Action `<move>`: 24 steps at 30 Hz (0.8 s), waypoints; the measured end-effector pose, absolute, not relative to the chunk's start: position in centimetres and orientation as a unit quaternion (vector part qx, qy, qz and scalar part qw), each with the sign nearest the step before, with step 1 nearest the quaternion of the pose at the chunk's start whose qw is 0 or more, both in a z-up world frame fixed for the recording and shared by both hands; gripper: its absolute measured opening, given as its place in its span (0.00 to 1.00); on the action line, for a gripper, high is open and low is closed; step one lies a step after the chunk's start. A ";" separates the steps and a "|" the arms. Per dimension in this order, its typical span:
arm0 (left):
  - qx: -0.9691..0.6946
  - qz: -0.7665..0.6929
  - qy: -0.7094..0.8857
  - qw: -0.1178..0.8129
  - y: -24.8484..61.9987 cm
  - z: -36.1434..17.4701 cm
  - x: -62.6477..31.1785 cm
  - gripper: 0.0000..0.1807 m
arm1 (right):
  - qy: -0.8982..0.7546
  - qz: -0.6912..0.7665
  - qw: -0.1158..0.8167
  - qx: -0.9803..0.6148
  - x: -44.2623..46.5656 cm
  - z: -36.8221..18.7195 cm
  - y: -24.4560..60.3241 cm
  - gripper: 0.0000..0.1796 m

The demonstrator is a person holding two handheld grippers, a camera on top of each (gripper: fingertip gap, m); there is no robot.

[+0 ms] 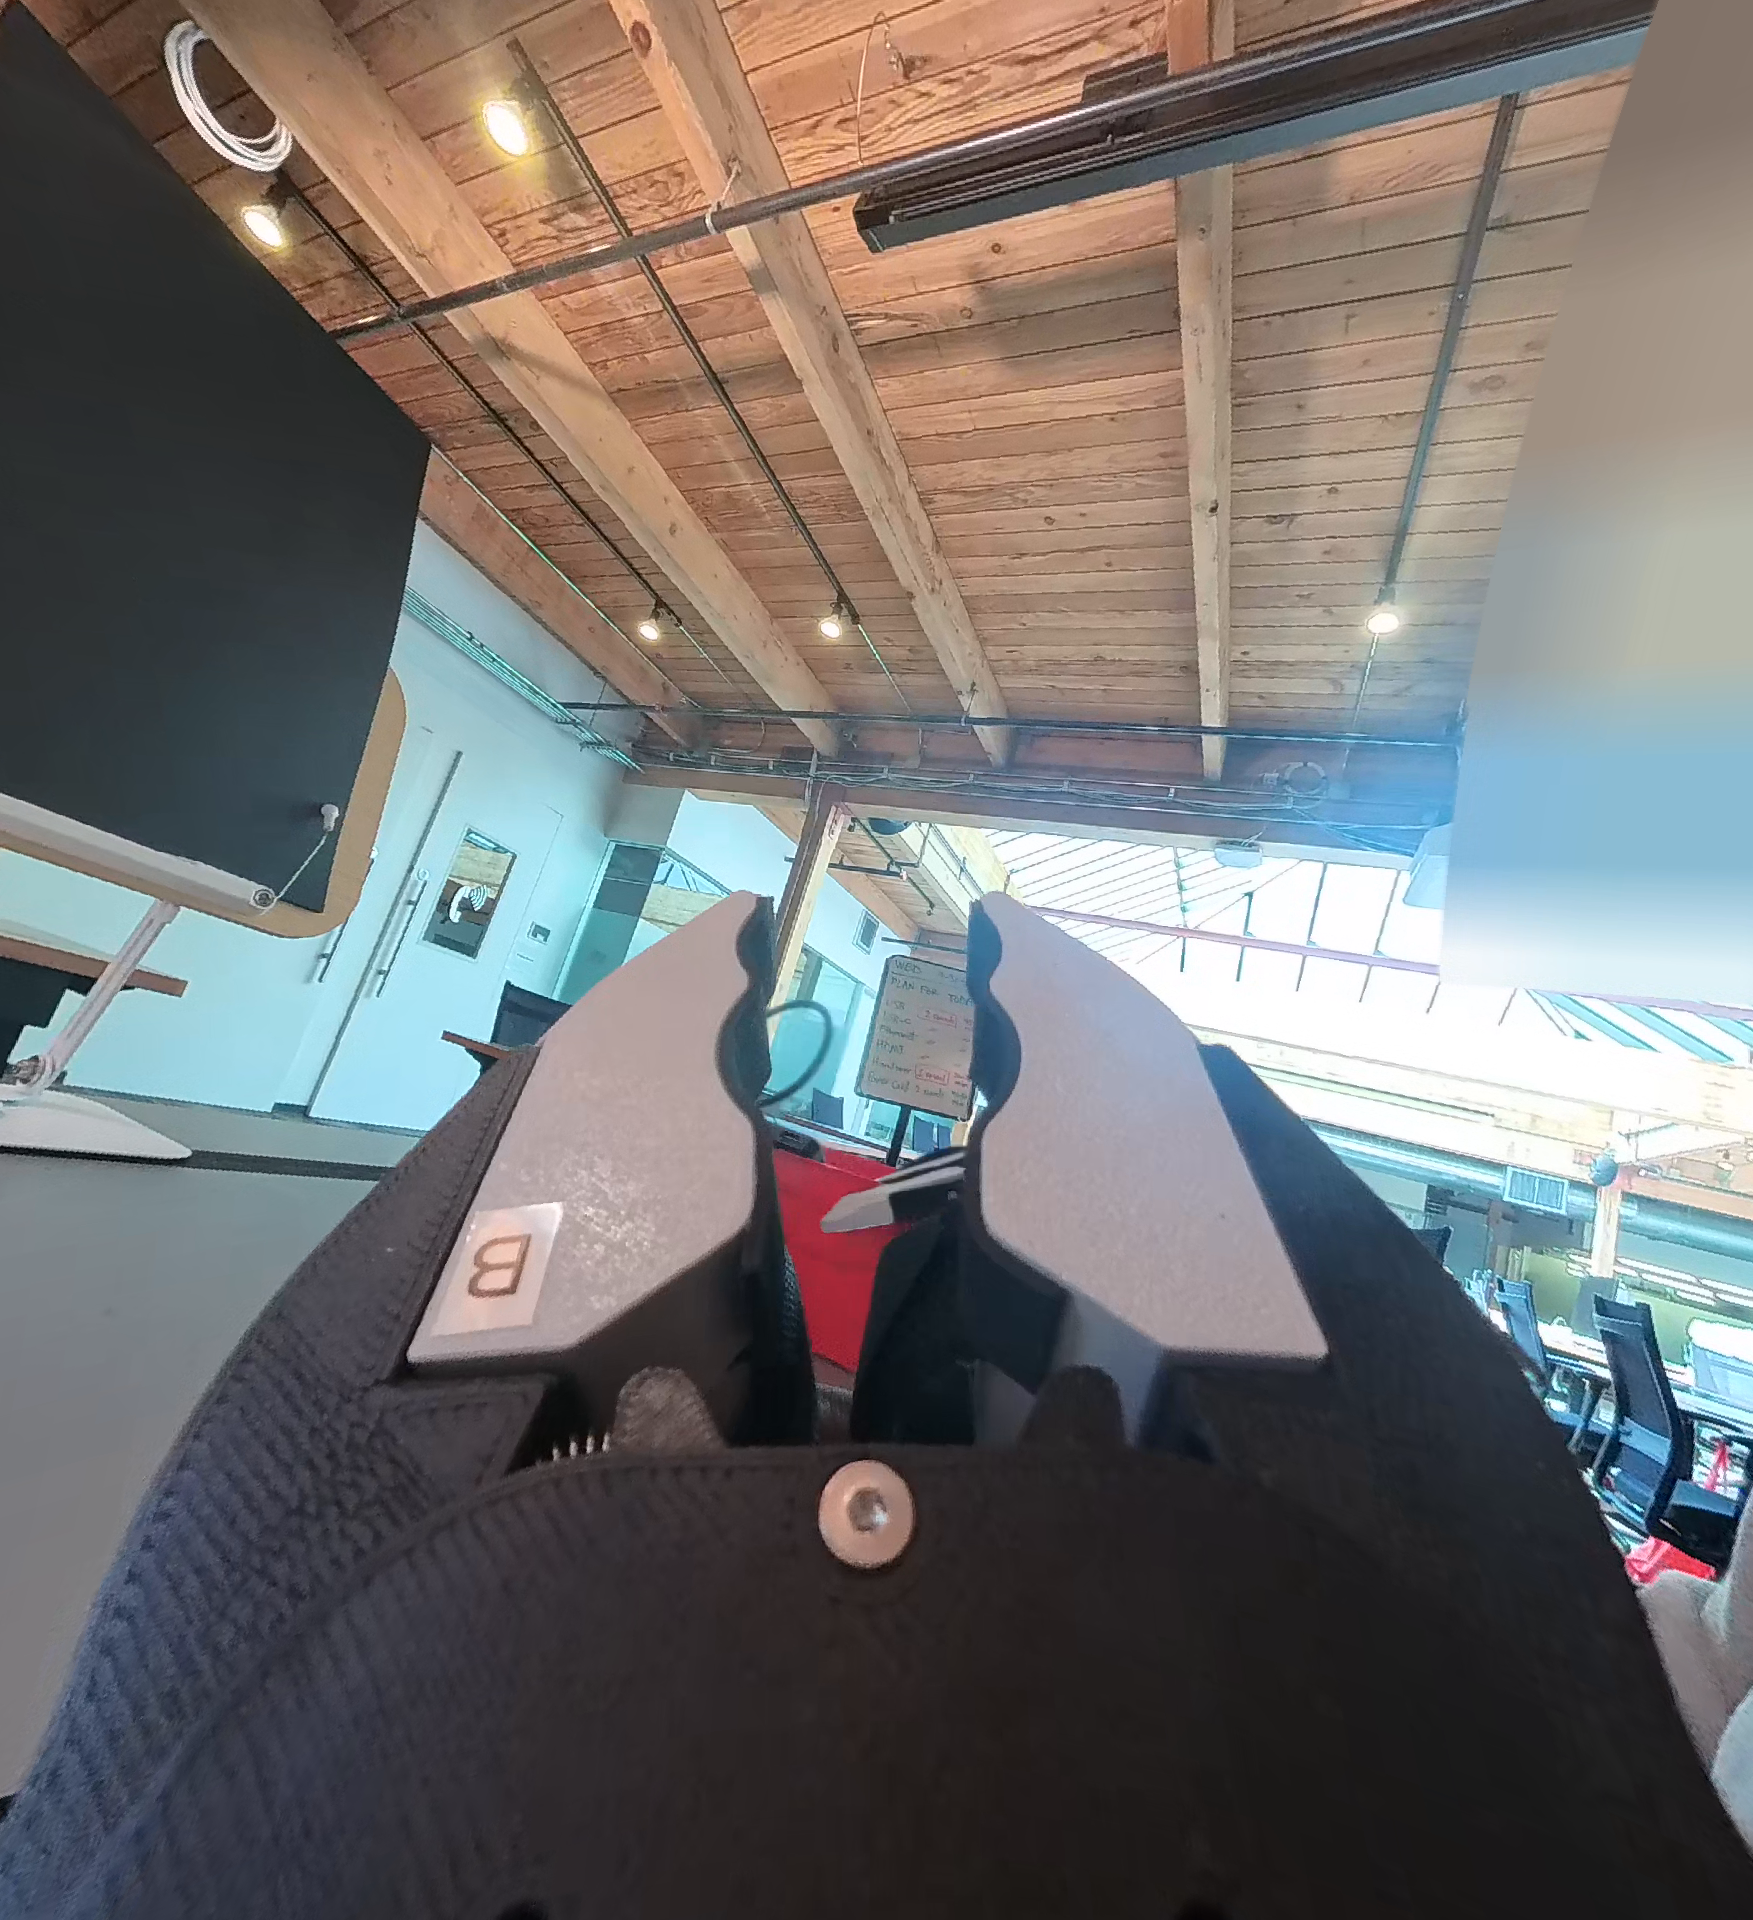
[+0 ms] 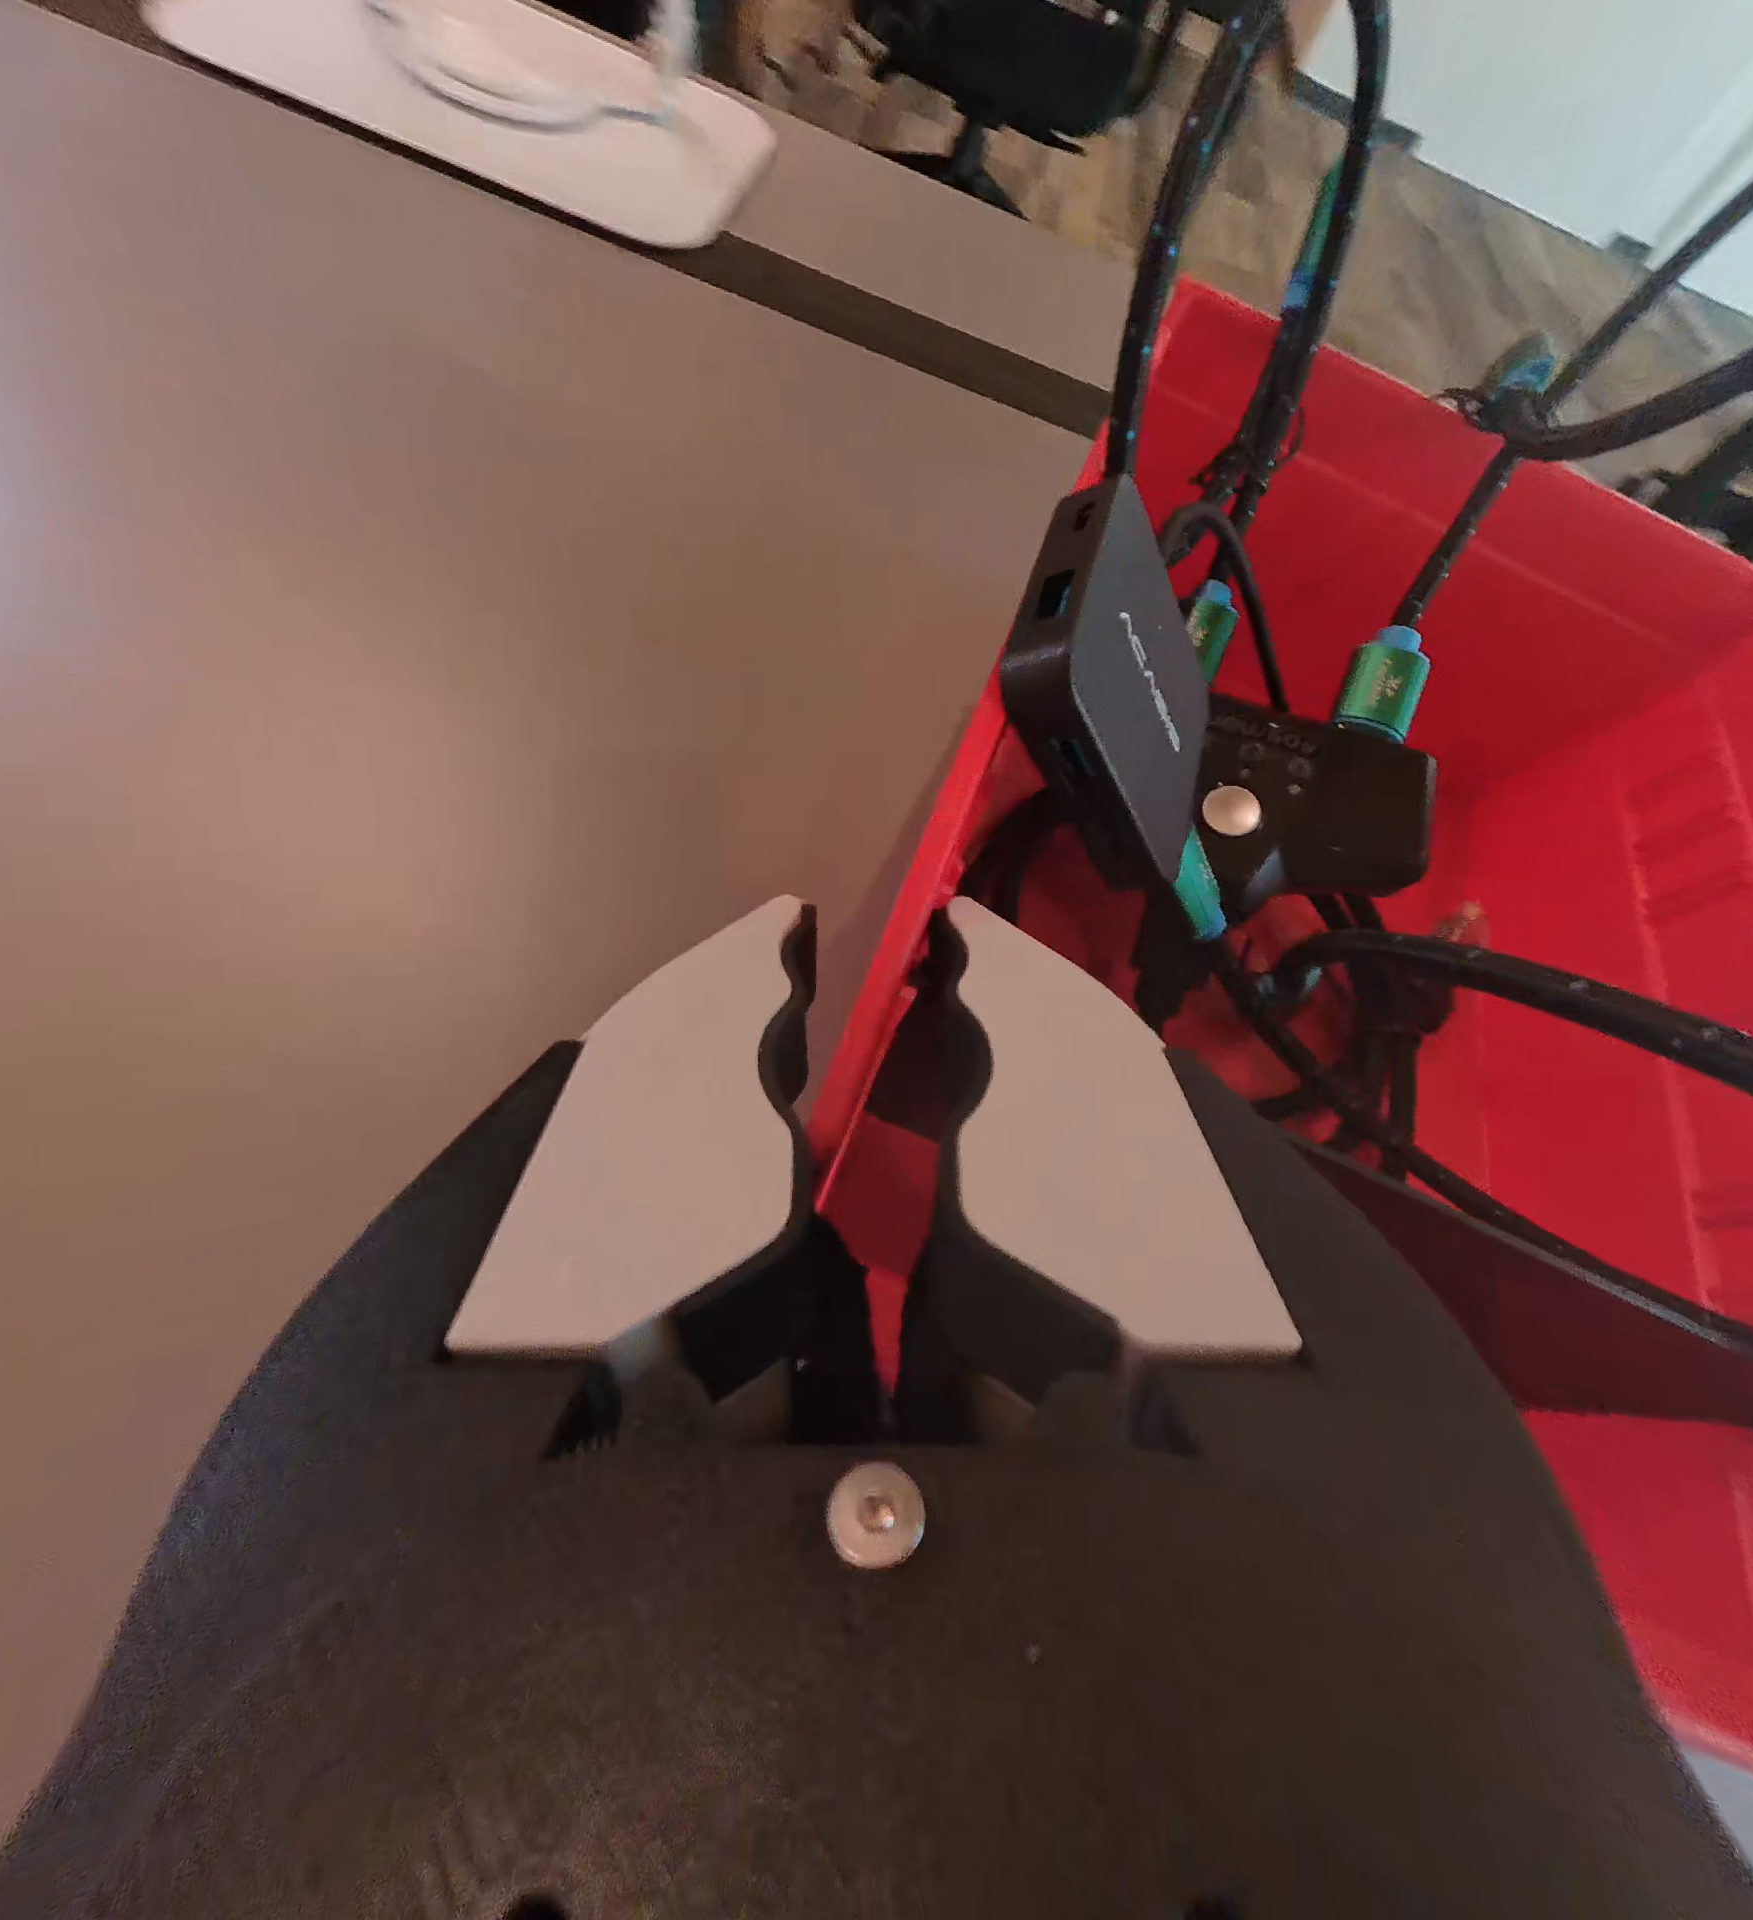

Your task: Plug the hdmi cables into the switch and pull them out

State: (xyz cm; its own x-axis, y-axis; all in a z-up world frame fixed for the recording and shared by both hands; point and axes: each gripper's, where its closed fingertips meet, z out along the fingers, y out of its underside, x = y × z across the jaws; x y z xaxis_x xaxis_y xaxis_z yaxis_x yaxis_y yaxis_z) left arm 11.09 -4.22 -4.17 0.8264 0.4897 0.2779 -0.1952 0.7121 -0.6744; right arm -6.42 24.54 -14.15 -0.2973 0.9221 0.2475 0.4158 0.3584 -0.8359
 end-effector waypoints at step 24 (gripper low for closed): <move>-0.259 0.176 -0.178 0.933 -6.3 -2.8 13.2 0.14 | -0.828 0.488 0.217 -0.170 -4.3 -13.8 -17.0 0.27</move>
